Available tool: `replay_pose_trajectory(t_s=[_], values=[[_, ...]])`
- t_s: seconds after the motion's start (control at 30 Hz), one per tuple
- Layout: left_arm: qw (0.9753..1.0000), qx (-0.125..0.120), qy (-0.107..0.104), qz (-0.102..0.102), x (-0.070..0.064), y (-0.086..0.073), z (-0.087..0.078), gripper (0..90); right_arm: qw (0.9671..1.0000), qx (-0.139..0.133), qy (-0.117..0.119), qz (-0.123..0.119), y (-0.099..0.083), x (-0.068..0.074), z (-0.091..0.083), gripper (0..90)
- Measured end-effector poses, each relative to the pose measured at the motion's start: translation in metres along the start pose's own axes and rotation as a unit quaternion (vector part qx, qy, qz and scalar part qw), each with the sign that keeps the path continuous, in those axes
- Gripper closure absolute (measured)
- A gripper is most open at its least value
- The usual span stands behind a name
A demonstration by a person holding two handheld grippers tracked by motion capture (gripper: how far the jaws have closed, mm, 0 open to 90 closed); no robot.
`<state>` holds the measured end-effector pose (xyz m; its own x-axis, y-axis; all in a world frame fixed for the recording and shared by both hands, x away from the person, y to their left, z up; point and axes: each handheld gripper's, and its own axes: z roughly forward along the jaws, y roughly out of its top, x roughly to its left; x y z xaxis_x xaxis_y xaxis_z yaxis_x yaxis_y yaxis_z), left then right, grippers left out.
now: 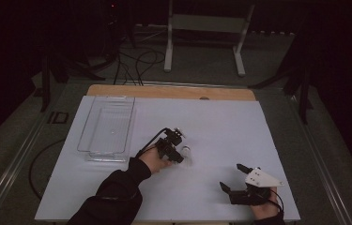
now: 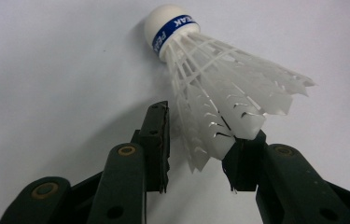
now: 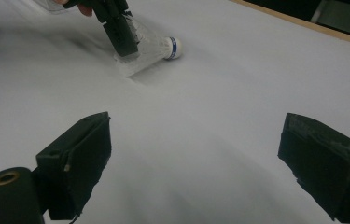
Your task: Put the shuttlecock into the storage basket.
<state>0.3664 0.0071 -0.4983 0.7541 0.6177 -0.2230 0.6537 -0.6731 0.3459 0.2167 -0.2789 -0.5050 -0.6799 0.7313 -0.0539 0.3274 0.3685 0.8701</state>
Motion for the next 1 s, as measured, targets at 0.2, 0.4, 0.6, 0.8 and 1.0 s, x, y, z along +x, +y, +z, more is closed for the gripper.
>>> replay_pose_trajectory(t_s=[0.2,0.4,0.6,0.8,1.0], values=[[1.0,0.0,0.007,-0.002,0.002,0.0,0.004,71.6,1.0,0.0,0.0,-0.001,0.0,0.0,0.0,9.5],[0.9999,-0.005,0.011,-0.004,0.001,0.0,0.005,80.4,1.0,0.001,0.001,0.0,0.0,0.0,0.0,9.5],[0.9997,-0.014,0.019,0.006,-0.002,0.001,0.003,87.9,1.0,0.002,0.001,-0.002,0.0,0.0,0.001,9.5],[0.9992,-0.026,0.031,0.008,-0.003,0.002,-0.002,89.6,1.0,0.002,-0.001,-0.003,0.0,0.0,0.0,9.5],[0.9988,-0.038,0.031,0.008,-0.003,0.003,-0.015,90.0,1.0,0.004,-0.001,-0.003,0.0,0.001,0.001,9.6]])
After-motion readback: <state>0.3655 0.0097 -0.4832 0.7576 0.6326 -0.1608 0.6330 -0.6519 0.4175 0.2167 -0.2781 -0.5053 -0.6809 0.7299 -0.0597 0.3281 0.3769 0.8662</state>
